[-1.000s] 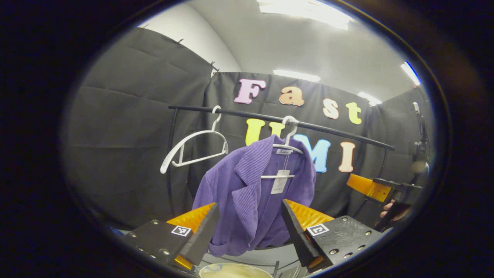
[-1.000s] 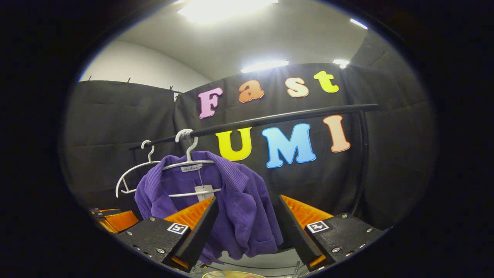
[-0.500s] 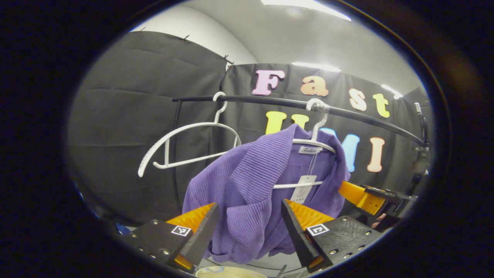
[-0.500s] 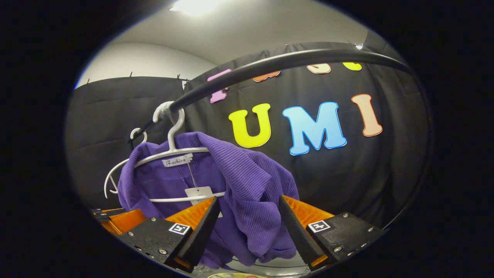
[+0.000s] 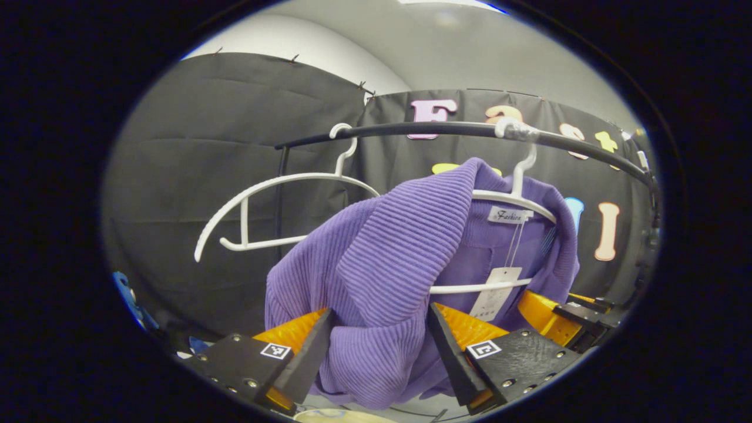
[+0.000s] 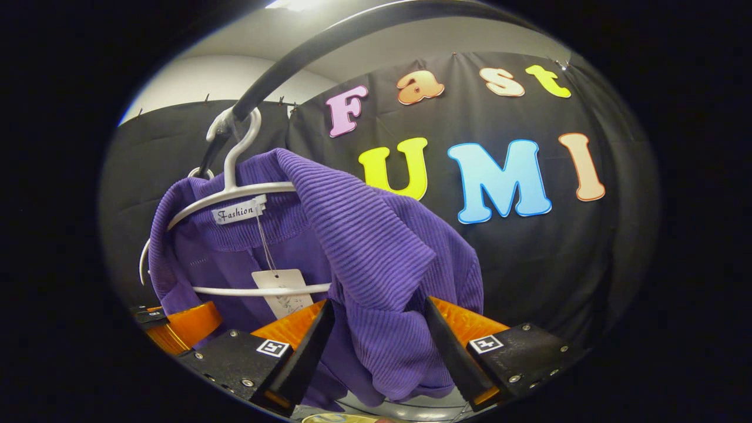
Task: Grasp the clothes on the hanger with both hands and then place them into the laundry hamper below.
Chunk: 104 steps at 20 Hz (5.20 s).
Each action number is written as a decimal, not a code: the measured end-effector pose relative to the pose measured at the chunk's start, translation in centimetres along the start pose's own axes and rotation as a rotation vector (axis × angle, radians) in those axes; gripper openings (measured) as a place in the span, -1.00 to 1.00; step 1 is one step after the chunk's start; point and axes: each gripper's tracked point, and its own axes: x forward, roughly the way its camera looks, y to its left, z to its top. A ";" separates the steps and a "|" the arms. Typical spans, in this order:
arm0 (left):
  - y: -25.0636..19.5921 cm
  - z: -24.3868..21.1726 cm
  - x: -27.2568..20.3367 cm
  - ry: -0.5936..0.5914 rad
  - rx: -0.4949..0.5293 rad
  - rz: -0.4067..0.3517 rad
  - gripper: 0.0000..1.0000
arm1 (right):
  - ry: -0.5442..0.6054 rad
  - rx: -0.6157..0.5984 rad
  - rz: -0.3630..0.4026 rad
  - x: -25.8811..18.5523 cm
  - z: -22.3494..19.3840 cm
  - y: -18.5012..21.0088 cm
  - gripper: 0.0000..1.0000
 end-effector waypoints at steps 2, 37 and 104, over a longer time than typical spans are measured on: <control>0.0 -0.3 0.5 0.002 0.007 0.016 0.85 | 0.001 -0.035 -0.013 0.6 -0.4 -0.4 0.91; 5.1 6.9 -6.0 -0.226 -0.084 -0.036 -0.98 | -0.251 -0.121 0.030 -2.2 4.6 -6.3 -1.00; 3.3 -1.3 0.0 -0.074 -0.014 -0.552 -0.87 | -0.275 -0.441 -0.376 -7.7 6.0 -10.9 -1.00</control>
